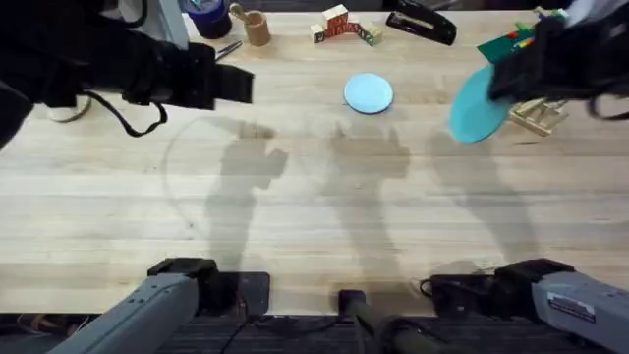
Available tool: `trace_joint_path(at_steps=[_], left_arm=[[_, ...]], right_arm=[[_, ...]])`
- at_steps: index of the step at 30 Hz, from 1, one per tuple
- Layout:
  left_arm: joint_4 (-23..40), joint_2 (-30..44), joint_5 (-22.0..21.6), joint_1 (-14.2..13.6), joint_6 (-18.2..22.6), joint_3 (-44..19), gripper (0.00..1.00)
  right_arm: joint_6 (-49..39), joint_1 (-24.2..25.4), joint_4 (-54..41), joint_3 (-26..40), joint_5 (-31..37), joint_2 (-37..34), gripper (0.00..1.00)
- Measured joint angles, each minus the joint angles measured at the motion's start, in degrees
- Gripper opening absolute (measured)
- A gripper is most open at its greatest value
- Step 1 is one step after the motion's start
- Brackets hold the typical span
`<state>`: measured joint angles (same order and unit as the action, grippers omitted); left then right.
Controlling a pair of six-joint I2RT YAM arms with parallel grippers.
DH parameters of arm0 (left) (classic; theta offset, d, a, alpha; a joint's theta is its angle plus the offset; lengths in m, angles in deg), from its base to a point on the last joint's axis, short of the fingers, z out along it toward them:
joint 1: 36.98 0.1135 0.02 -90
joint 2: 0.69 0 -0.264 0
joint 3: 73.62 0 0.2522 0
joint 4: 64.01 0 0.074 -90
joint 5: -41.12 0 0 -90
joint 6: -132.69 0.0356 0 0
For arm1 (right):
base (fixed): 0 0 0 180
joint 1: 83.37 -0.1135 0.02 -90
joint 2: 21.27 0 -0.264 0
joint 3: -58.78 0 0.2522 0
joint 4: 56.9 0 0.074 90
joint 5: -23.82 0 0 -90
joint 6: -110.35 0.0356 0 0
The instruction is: Pick up the plates from the table one by one and place each into a slot on the dish rack.
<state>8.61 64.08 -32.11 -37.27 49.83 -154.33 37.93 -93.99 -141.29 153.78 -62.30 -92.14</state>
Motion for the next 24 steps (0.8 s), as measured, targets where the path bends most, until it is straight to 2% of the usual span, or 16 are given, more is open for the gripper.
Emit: trace_joint_path(at_steps=[3, 4, 13, 20, 24], left_arm=[[0.15, -0.02, -1.64, -0.78, 0.13, -0.21, 0.927], [0.20, 0.00, -1.86, -0.98, 0.18, -0.21, 0.977], [0.33, 0.00, -3.13, -1.19, 0.24, -0.21, 0.995], [0.33, 0.00, -3.14, -1.19, 0.23, -0.21, 0.995], [0.32, 0.00, -3.13, -1.19, 0.24, -0.21, 0.995]], right_arm=[[1.91, 1.15, -3.55, 4.96, 4.98, 0.00, 0.030], [2.52, 1.57, -4.59, 6.24, 6.29, 0.00, 0.030], [5.41, 8.14, -12.00, 17.91, 15.04, -0.63, 0.030], [7.44, 13.08, -17.81, 28.17, 18.15, -7.80, 0.030], [9.46, 15.63, -16.94, 30.36, 19.31, -11.89, 0.030]])
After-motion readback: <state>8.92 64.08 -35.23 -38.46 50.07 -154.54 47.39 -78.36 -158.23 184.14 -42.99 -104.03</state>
